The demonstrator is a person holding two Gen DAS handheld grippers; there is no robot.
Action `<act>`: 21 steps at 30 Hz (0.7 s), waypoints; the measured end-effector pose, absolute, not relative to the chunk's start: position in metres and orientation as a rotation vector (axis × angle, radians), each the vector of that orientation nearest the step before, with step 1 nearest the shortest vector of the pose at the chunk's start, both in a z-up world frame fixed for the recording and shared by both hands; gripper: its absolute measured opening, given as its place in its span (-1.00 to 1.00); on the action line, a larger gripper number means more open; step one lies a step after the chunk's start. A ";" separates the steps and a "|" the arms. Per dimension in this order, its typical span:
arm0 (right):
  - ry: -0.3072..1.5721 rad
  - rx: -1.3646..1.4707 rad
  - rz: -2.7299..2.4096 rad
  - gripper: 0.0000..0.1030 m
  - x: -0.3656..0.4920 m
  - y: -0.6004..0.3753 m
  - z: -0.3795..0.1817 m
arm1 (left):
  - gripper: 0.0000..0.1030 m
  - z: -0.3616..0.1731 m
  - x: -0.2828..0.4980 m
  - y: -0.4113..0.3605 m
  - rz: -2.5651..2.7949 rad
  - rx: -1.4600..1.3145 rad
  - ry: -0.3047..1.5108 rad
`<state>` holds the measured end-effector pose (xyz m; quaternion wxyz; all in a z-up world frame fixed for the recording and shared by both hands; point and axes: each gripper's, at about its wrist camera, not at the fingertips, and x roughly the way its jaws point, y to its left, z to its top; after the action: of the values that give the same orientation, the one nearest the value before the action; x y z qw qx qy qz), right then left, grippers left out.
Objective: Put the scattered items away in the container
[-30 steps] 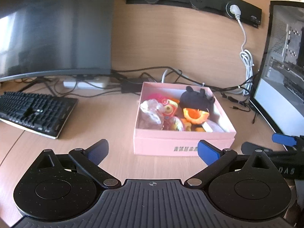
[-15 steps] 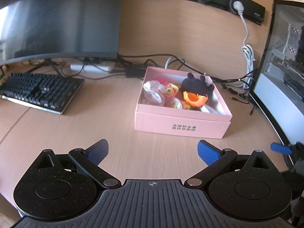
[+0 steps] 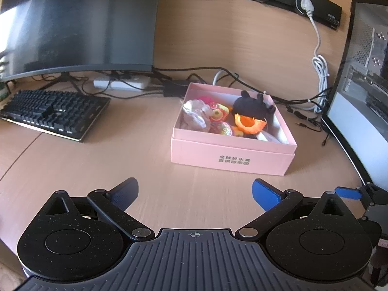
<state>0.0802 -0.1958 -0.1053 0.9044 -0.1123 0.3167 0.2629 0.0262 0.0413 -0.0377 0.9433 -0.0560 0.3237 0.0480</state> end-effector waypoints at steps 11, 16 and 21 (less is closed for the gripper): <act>0.679 -0.209 0.595 1.00 0.090 -0.201 -0.108 | 0.99 -0.037 0.029 0.029 0.064 -0.077 0.665; 0.679 -0.211 0.602 1.00 0.091 -0.200 -0.108 | 0.99 -0.040 0.031 0.026 0.050 -0.072 0.692; 0.679 -0.211 0.602 1.00 0.091 -0.201 -0.108 | 0.99 -0.043 0.032 0.026 0.060 -0.058 0.731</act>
<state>0.0911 -0.2005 -0.1078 0.8934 -0.1016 0.3275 0.2901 0.0324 0.0260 -0.0426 0.9331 -0.0282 0.3574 0.0294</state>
